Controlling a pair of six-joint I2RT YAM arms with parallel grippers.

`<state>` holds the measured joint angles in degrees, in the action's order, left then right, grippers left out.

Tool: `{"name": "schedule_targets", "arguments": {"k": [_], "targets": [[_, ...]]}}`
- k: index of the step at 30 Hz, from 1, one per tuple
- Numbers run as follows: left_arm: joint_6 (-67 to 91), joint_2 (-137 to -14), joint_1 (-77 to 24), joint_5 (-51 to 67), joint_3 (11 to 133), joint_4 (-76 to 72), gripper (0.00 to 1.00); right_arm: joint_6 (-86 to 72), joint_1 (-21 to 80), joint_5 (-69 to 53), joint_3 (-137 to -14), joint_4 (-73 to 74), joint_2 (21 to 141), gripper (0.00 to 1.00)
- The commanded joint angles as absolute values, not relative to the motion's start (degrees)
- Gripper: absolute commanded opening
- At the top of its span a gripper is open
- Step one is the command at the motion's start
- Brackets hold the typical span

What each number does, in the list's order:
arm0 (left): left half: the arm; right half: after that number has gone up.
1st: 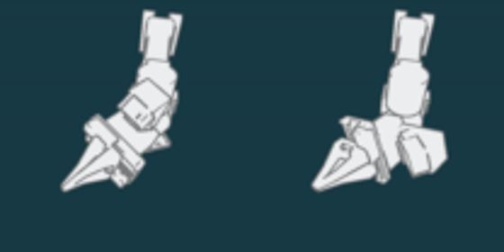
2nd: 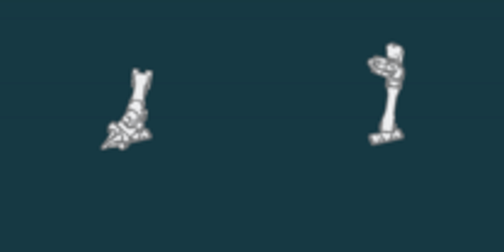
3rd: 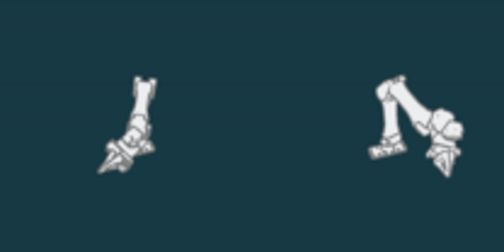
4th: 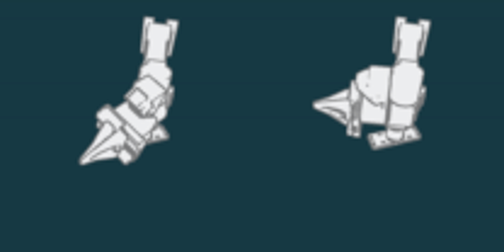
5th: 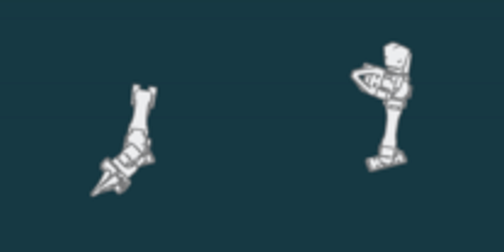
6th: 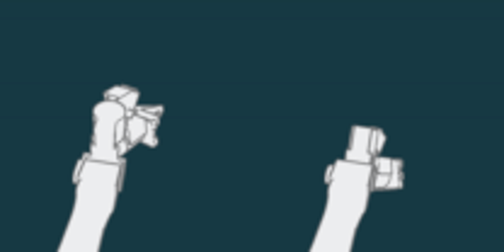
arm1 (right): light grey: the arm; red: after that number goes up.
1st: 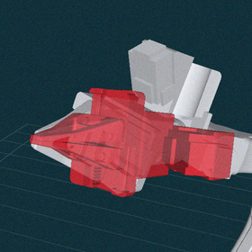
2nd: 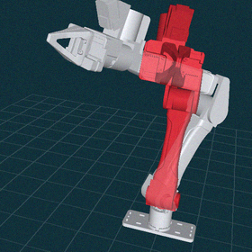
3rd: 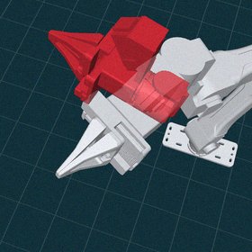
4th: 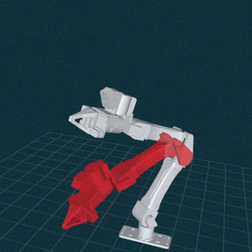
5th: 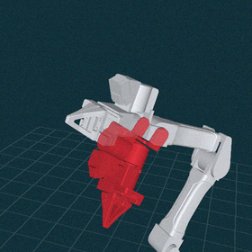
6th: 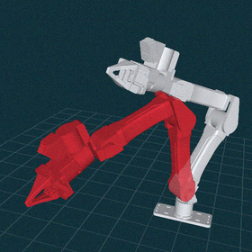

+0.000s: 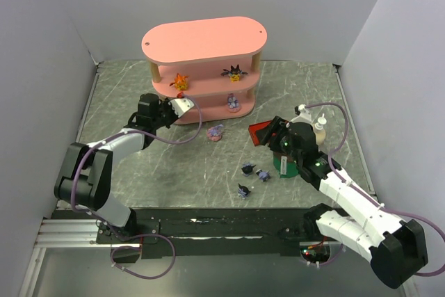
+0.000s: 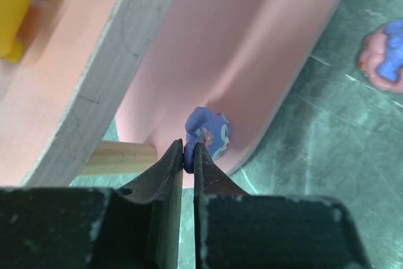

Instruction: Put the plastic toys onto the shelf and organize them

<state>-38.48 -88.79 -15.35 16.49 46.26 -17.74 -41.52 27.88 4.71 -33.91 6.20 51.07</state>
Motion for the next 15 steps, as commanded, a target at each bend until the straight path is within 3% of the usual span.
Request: {"name": "schedule_targets", "arguments": {"k": [1, 11, 15], "targets": [[-40.08, -85.78, -14.59, 22.14, 47.90, -16.96, 0.04, -41.92, 27.86, 4.75, -33.31, 3.87, 51.42, 0.70], [-38.50, -86.57, -12.83, 25.75, 48.60, -17.58, 0.04, -42.10, 27.86, 4.48, -33.05, 3.78, 51.24, 0.70], [-38.14, -87.27, -12.31, 27.51, 48.78, -18.46, 0.14, -42.19, 27.86, 4.40, -32.87, 3.78, 51.41, 0.70]]}}
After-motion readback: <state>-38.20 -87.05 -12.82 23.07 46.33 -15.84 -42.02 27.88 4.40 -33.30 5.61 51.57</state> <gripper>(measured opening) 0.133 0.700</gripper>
